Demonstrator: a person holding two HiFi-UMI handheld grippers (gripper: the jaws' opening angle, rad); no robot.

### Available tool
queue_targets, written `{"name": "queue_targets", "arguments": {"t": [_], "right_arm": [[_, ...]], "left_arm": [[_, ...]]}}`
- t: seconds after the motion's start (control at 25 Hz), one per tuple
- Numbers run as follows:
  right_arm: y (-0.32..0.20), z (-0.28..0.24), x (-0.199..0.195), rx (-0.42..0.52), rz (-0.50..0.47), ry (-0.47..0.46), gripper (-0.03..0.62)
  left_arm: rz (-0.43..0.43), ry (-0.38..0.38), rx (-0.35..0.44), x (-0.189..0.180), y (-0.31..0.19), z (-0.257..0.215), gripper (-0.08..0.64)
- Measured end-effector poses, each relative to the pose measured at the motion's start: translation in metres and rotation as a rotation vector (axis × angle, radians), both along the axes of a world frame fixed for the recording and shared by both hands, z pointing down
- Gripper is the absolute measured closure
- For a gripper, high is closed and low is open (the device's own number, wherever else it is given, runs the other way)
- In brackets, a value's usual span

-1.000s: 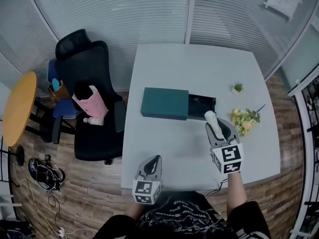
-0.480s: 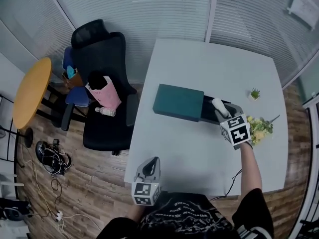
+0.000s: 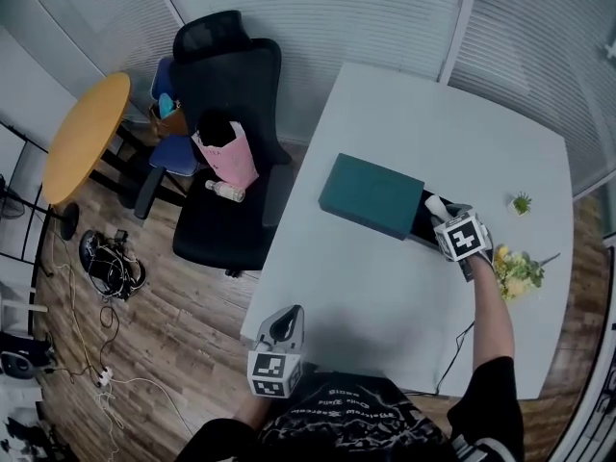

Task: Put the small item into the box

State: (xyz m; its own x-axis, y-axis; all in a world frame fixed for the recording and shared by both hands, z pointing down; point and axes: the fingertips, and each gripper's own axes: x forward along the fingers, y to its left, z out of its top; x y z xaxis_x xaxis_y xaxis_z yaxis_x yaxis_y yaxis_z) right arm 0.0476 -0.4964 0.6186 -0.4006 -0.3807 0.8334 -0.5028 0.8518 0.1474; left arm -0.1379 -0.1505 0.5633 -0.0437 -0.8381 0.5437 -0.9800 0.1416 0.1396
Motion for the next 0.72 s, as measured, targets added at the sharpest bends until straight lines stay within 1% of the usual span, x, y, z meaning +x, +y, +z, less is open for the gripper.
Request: {"name": "queue_targets", "arguments": {"t": [0.12, 0.24, 0.28, 0.36, 0.4, 0.44, 0.48, 0.52, 0.56, 0.64, 0.68, 0.72], "right_arm": [[-0.004, 0.018, -0.006, -0.022, -0.027, 0.036, 0.439], [-0.007, 0.033, -0.007, -0.057, -0.008, 0.060, 0.439], [-0.003, 0.039, -0.007, -0.088, -0.006, 0.066, 0.439], [0.019, 0.057, -0.010, -0.210, -0.018, 0.070, 0.439], [0.024, 0.064, -0.009, -0.234, -0.028, 0.089, 0.439], [0.019, 0.066, -0.005, -0.204, -0.037, 0.125, 0.439], [0.011, 0.066, 0.000, -0.152, -0.042, 0.164, 0.437], [0.006, 0.066, 0.004, -0.131, -0.037, 0.190, 0.439], [0.012, 0.068, 0.003, -0.168, -0.028, 0.177, 0.439], [0.034, 0.073, -0.015, -0.300, -0.025, 0.065, 0.437], [0.038, 0.074, -0.020, -0.327, -0.023, 0.028, 0.437], [0.039, 0.074, -0.021, -0.332, -0.018, 0.011, 0.438]], "left_arm": [[-0.019, 0.000, -0.028, -0.001, 0.006, 0.004, 0.540], [-0.026, 0.004, -0.050, 0.000, 0.012, 0.010, 0.540], [-0.032, 0.012, -0.054, 0.000, 0.013, 0.012, 0.540], [-0.055, 0.055, -0.052, 0.001, 0.013, 0.012, 0.540], [-0.065, 0.077, -0.048, 0.002, 0.013, 0.013, 0.540], [-0.066, 0.086, -0.045, 0.003, 0.012, 0.013, 0.540], [-0.061, 0.079, -0.042, 0.003, 0.012, 0.013, 0.540], [-0.053, 0.066, -0.039, 0.002, 0.012, 0.014, 0.540], [-0.049, 0.058, -0.036, 0.001, 0.012, 0.014, 0.540], [-0.054, 0.065, -0.037, 0.000, 0.011, 0.014, 0.540], [-0.059, 0.076, -0.040, 0.000, 0.010, 0.014, 0.540], [-0.064, 0.085, -0.044, 0.001, 0.010, 0.015, 0.540]]}}
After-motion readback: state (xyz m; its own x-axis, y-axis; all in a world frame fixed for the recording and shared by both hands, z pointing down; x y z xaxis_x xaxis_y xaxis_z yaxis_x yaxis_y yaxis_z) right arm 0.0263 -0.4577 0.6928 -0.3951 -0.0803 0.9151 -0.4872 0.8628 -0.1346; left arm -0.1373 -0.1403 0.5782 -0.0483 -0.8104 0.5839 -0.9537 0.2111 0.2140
